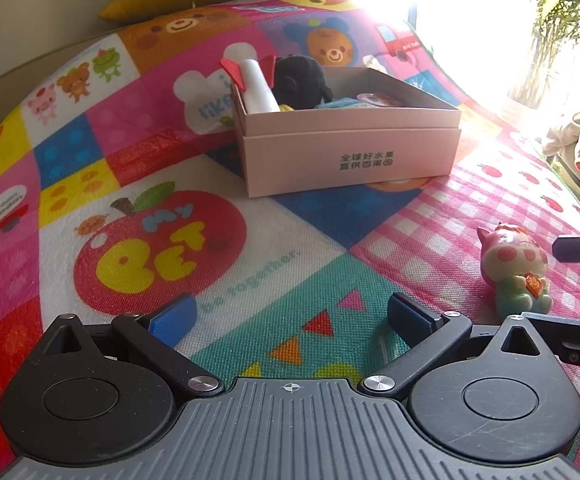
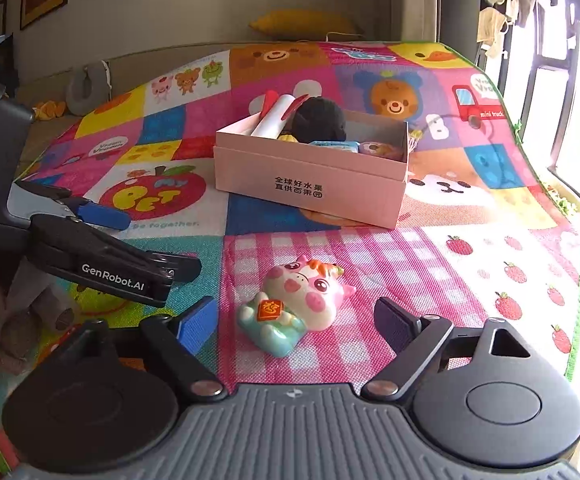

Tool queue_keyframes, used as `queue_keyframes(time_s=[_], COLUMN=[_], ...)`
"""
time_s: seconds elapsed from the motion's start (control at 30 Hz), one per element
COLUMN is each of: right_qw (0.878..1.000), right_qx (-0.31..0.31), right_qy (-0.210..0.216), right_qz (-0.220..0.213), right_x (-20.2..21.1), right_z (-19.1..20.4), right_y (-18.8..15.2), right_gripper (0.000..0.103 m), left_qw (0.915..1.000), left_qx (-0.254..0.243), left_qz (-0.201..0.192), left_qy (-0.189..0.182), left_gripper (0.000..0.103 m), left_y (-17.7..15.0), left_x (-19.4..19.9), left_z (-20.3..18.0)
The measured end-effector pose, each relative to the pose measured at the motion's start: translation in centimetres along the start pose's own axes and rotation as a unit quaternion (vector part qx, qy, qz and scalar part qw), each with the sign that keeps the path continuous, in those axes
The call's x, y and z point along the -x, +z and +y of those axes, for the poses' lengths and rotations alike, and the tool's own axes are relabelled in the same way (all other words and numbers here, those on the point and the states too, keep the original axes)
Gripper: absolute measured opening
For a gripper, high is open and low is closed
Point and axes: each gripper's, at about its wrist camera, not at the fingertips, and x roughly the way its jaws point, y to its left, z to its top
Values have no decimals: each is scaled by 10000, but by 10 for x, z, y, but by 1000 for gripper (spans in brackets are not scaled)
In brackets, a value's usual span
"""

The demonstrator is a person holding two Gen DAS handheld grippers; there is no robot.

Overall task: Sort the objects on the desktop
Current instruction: 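Close the right tool around the pink pig figurine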

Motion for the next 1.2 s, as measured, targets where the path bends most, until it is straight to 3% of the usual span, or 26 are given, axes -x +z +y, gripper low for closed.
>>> queue_keyframes(time_s=[0.27, 0.5, 0.73, 0.93, 1.2], right_qw=[9980, 9992, 9998, 9983, 9977], right_qx=[-127, 150, 49, -422, -238], right_qy=[601, 382, 141, 371, 630], right_qz=[129, 14, -145, 136, 96], right_x=[2, 4, 7, 3, 5], right_z=[7, 8, -7, -23, -8], right_y=[-4, -4, 2, 0, -3], right_gripper=[80, 81, 82, 58, 56], left_qw=[10000, 10000, 10000, 10000, 10000], left_qx=[10, 16, 18, 19, 18], left_qz=[-1, -4, -6, -7, -8], left_qy=[-7, -7, -6, -6, -6], left_gripper=[103, 103, 103, 103, 103], left_y=[0, 0, 0, 0, -1], left_x=[0, 0, 0, 0, 0], left_z=[0, 0, 0, 0, 0])
